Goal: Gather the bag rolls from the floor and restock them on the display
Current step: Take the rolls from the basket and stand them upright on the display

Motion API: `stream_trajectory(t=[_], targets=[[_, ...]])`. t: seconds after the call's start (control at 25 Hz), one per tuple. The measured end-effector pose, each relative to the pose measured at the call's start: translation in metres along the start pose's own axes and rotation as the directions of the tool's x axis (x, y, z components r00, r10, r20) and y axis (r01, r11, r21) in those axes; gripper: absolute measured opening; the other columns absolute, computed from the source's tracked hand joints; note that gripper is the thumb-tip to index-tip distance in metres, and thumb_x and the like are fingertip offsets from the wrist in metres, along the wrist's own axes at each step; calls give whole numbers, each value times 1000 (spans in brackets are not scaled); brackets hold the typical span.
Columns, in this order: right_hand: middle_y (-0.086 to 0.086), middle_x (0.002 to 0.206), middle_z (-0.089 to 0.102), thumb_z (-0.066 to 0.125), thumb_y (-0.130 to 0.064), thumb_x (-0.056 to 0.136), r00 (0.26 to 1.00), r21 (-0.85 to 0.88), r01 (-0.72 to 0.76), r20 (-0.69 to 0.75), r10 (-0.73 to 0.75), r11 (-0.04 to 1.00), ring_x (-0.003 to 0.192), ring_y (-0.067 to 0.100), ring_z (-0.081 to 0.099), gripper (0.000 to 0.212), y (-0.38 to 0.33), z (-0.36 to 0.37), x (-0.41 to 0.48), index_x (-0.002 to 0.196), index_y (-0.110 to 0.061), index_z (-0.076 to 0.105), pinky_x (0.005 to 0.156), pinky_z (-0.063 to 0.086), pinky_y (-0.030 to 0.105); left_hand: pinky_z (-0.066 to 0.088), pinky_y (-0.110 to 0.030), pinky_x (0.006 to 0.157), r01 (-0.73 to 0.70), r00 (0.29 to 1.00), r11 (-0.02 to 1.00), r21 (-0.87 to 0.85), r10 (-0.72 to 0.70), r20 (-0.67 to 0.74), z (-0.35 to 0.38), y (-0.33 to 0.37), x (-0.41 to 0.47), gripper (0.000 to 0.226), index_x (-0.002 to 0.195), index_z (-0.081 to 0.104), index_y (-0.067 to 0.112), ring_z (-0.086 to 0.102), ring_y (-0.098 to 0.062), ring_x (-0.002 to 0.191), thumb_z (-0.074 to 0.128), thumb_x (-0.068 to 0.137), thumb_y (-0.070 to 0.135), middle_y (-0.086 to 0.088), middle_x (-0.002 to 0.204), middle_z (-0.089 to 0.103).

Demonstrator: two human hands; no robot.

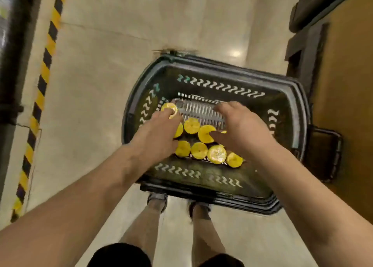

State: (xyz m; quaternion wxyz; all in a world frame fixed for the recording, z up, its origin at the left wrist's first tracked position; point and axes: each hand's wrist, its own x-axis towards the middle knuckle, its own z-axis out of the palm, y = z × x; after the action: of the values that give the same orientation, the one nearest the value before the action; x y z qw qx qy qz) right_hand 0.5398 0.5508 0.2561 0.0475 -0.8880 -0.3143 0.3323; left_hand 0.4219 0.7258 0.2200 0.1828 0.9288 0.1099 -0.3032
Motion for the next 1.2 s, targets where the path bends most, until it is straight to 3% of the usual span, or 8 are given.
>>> stream_trajectory(t=[0.2,0.36,0.48,0.6,0.8,0.96,1.12,1.2], targets=[[8,141,49,75,-37,85,1000,4,-18,21,18,1000,128,34,48,77,24,138,71,149,-20,36,97,46,46,48,-42,95,67,997,998,0,-67,30,96,-30,62,59,144,42,18,39,-31,132,63,89,16,-7,146,36],[12,144,43,79,-30,80,1000,-72,18,20,-17,997,130,38,44,81,22,192,114,148,-20,36,101,43,48,49,-40,92,111,993,993,28,-112,23,126,-47,80,62,146,40,21,38,-28,133,67,91,25,-4,148,33],[15,148,37,78,-24,80,994,-138,-13,104,27,990,135,39,40,85,22,218,144,150,-23,30,106,38,49,46,-42,96,109,994,994,13,-109,15,138,-55,85,62,144,39,19,37,-31,133,68,90,26,-7,151,29],[16,150,37,77,-23,82,983,-147,-47,167,72,988,130,41,48,88,26,230,159,152,-25,24,106,38,51,43,-41,101,140,990,990,29,-140,-7,146,-52,95,67,147,33,22,34,-32,135,68,90,26,-9,153,23],[10,137,50,74,-31,78,999,-70,-29,41,31,997,119,37,57,78,37,219,149,146,-26,34,95,42,44,31,-44,114,47,999,971,235,-48,-4,159,-37,125,76,149,29,18,18,-34,146,71,86,19,-12,156,23],[4,129,54,76,-30,74,993,42,-33,-109,37,999,109,34,60,79,43,198,132,144,-30,40,81,47,41,27,-48,115,36,997,904,425,-59,41,171,-37,139,70,143,34,16,19,-37,145,69,83,21,-12,150,34],[1,133,54,77,-31,75,982,71,-49,-178,61,996,112,33,59,78,58,182,122,144,-33,41,85,48,41,25,-50,115,2,997,847,532,-42,63,171,-37,150,65,140,40,19,28,-36,137,70,83,32,-10,140,44],[0,135,53,78,-32,75,980,98,-35,-193,53,995,116,32,58,79,67,174,114,144,-34,40,88,49,42,25,-52,117,8,996,879,478,-47,70,166,-42,145,72,139,42,21,32,-33,133,76,78,37,-8,136,45]])
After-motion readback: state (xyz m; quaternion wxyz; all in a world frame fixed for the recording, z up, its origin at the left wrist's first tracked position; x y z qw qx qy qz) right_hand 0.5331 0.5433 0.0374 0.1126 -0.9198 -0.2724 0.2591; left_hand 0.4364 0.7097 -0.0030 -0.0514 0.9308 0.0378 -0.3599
